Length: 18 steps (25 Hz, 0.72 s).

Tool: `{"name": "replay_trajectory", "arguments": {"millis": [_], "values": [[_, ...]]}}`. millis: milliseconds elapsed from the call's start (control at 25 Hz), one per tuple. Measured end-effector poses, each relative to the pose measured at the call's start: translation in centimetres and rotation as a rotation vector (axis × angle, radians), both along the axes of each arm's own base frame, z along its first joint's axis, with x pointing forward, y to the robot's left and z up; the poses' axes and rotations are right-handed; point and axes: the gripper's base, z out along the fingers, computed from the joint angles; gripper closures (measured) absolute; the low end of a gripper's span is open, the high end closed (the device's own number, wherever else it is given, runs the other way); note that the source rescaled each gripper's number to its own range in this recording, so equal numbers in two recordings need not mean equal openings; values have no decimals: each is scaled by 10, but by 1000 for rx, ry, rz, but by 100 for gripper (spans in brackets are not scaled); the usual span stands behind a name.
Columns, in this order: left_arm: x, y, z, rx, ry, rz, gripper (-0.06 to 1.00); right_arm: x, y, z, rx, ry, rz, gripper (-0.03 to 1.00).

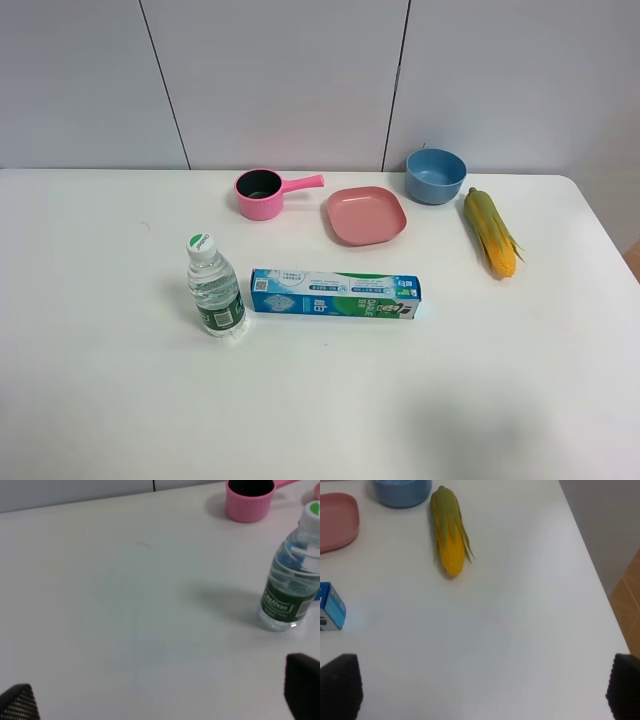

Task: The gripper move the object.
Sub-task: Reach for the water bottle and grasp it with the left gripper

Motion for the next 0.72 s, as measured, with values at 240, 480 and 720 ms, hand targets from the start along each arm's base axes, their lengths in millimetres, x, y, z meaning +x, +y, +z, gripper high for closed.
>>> {"name": "replay_trajectory", "arguments": {"millis": [240,480,720], "values": [[0,0,0,0,0,0,-6,0,0,0,0,0,0,-3],[0,0,0,0,0,0,-6,0,0,0,0,0,0,-3],[0,0,0,0,0,0,-6,0,0,0,0,0,0,-3]]}}
